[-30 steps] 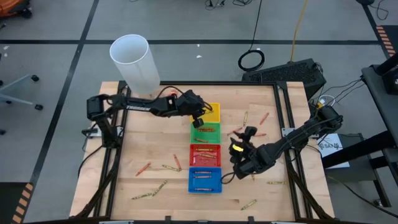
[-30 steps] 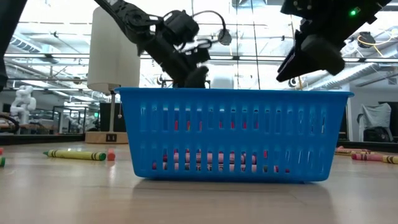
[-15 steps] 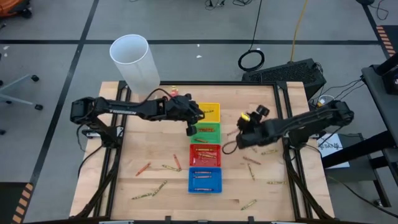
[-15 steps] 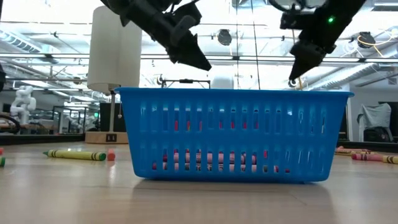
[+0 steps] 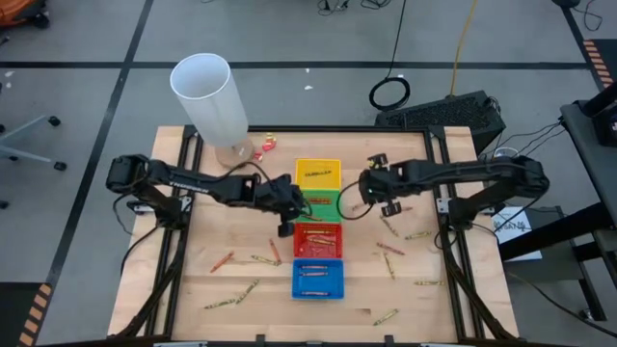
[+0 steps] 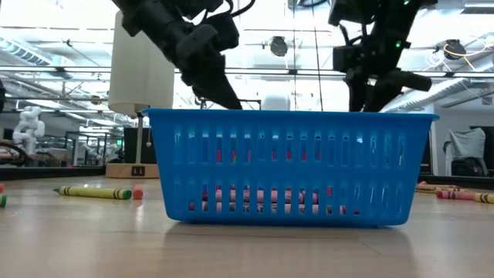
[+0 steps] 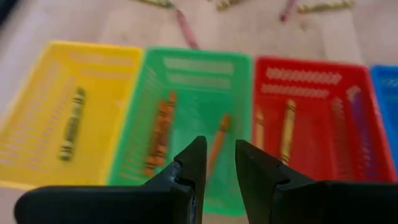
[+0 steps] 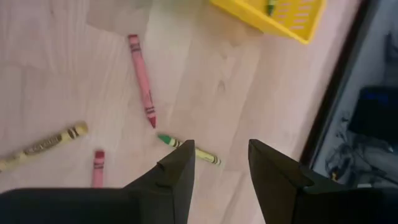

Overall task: Sort crayons
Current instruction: Put the green crayon into the yellow bin

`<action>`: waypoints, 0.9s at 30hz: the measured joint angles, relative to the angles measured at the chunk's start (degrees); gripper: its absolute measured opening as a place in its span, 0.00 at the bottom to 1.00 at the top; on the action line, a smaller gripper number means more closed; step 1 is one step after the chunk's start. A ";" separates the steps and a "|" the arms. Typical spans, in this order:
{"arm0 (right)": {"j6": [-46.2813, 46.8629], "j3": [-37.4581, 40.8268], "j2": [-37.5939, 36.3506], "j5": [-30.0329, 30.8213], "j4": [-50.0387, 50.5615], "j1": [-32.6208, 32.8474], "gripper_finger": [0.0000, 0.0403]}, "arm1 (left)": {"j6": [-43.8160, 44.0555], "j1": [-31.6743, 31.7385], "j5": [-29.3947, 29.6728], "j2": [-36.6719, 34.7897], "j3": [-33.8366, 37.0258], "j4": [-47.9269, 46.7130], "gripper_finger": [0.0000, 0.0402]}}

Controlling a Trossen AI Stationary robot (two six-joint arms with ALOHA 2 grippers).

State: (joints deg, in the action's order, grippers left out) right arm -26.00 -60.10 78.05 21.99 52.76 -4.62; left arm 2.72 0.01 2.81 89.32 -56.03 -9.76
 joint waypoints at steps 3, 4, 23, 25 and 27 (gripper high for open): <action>-3.66 0.00 1.39 -5.45 -0.93 -2.86 0.33 | 0.03 -2.32 0.33 -1.06 1.44 0.04 0.21; -4.30 0.00 1.85 -7.73 -0.99 -3.75 0.33 | 0.18 -2.95 0.58 -1.41 1.73 0.08 0.21; -30.89 12.58 6.45 -14.65 -11.65 -17.13 0.40 | 2.18 -6.58 9.64 -7.85 2.84 -1.02 0.21; -34.65 13.13 6.41 -14.78 -13.90 -17.75 0.41 | 2.68 -6.50 10.00 -7.85 2.84 -1.02 0.21; -38.68 13.85 6.41 -14.79 -15.77 -18.35 0.41 | 2.82 -6.50 11.13 -7.85 2.84 -1.00 0.21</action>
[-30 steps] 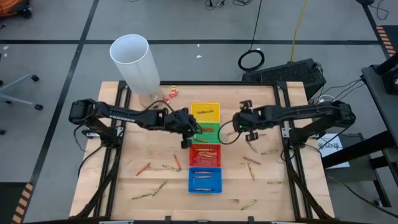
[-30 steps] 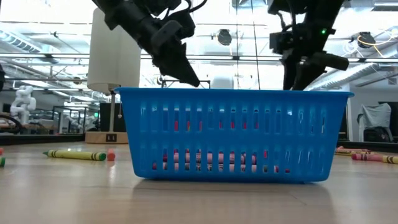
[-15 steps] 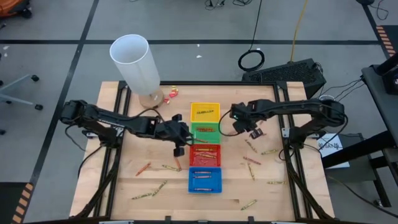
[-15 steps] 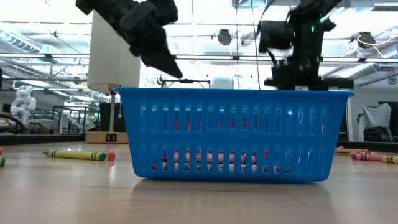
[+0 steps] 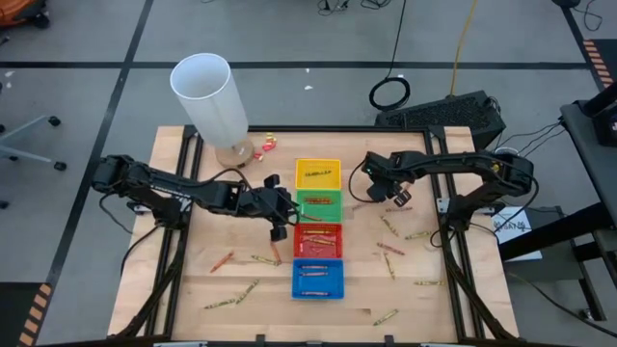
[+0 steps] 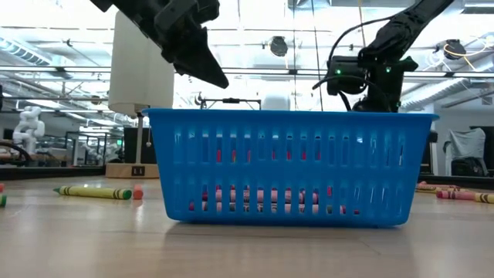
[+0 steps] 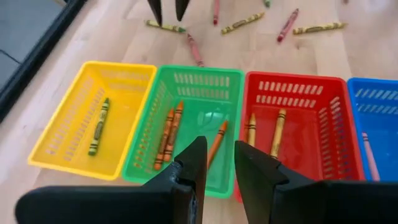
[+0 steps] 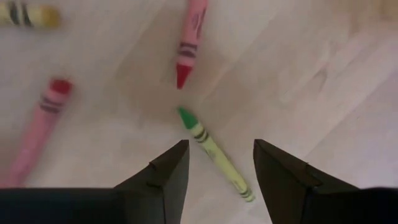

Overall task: Sort crayons
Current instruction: Put the green crayon into the yellow bin

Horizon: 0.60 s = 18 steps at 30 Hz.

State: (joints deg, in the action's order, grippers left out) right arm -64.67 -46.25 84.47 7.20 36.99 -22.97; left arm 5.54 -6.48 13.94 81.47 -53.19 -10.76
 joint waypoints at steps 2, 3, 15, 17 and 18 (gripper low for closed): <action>-3.08 0.50 0.20 0.00 -1.10 -0.48 0.41 | -0.30 0.02 0.52 0.00 0.00 -0.04 0.21; -4.13 0.51 0.55 0.00 -1.25 -0.72 0.40 | -0.30 0.01 0.54 0.00 0.00 -0.09 0.21; -5.43 0.29 6.01 -2.71 -2.07 -2.50 0.27 | -0.02 -0.40 0.51 0.02 0.00 -1.05 0.21; -5.21 0.29 6.33 -2.73 -1.95 -2.50 0.22 | -0.01 -0.74 0.50 0.02 0.00 -1.16 0.21; -5.19 0.29 6.40 -2.87 -1.80 -2.50 0.19 | -0.08 -0.88 0.50 0.02 0.00 -1.25 0.21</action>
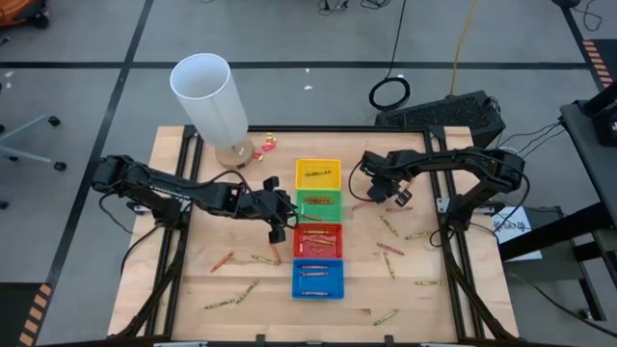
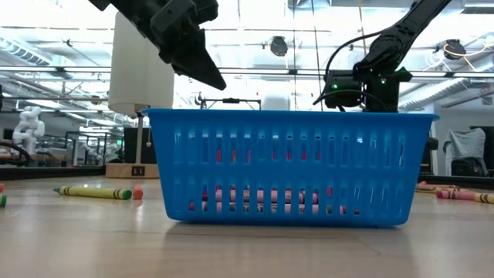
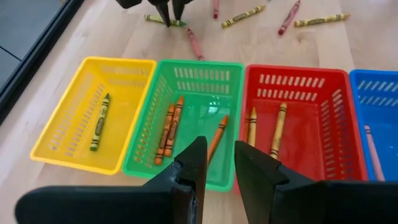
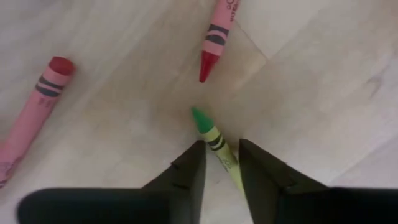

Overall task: Sort crayons
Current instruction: Put the green crayon into the yellow bin

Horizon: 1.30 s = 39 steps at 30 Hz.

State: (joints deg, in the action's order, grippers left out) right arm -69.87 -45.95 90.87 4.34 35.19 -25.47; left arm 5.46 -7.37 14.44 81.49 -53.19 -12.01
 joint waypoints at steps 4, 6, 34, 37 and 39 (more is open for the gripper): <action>1.71 0.08 0.00 -0.04 -0.06 0.00 0.06 | -1.44 -0.27 0.16 0.00 0.00 -0.02 0.21; 2.97 0.07 0.00 -0.01 -0.02 0.27 0.02 | -1.50 -0.24 0.33 0.00 0.00 -0.04 0.21; 79.39 0.28 -22.55 -0.11 -1.84 17.07 0.00 | -1.71 -0.16 1.07 0.00 2.93 4.40 0.21; 84.61 0.26 -23.25 -0.16 -3.16 20.14 0.00 | -1.71 -0.16 1.05 0.00 2.95 4.18 0.21; 87.04 0.26 -23.34 0.26 -5.18 22.13 0.00 | -1.73 -0.16 1.05 0.00 2.95 4.18 0.21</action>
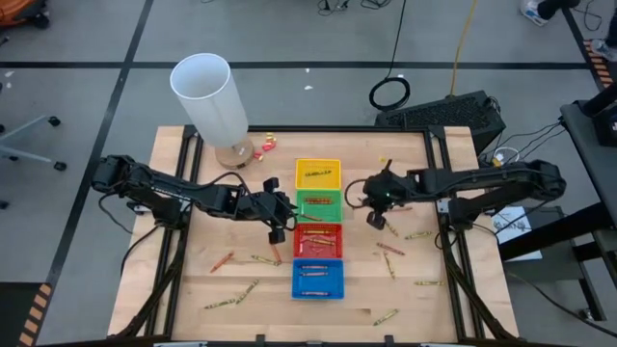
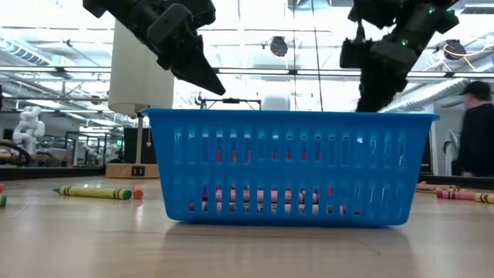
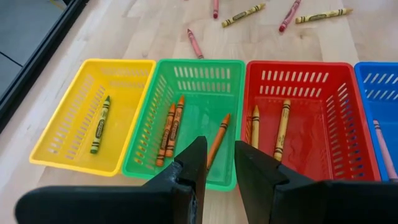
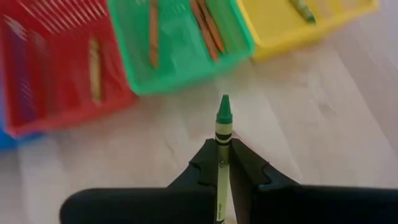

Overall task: Sort crayons
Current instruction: Put the green crayon into the yellow bin

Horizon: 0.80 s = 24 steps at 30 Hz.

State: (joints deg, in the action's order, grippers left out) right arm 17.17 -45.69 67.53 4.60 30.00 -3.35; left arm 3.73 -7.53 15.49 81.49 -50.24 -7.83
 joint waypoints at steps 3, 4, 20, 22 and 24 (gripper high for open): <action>3.58 0.00 0.22 2.73 -2.95 3.33 0.00 | 0.04 0.00 0.00 0.00 0.00 0.01 0.21; 4.47 0.00 0.37 3.50 -3.91 4.55 0.00 | 0.04 0.00 0.00 0.00 0.00 0.01 0.21; 6.81 -0.04 0.44 9.18 -10.48 13.55 0.01 | -0.07 -0.11 -0.11 0.00 0.00 -0.08 0.21; 6.58 -0.04 0.44 9.18 -11.43 13.89 0.01 | -0.01 -0.11 -0.15 0.00 0.00 -0.03 0.21; 6.12 -0.04 0.44 9.25 -12.30 14.09 0.01 | 0.01 -0.11 -0.15 0.00 0.00 -0.03 0.21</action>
State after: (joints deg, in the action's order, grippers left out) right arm 23.29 -45.74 67.96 13.85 17.70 10.74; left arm 3.75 -7.64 15.33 81.49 -50.24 -7.86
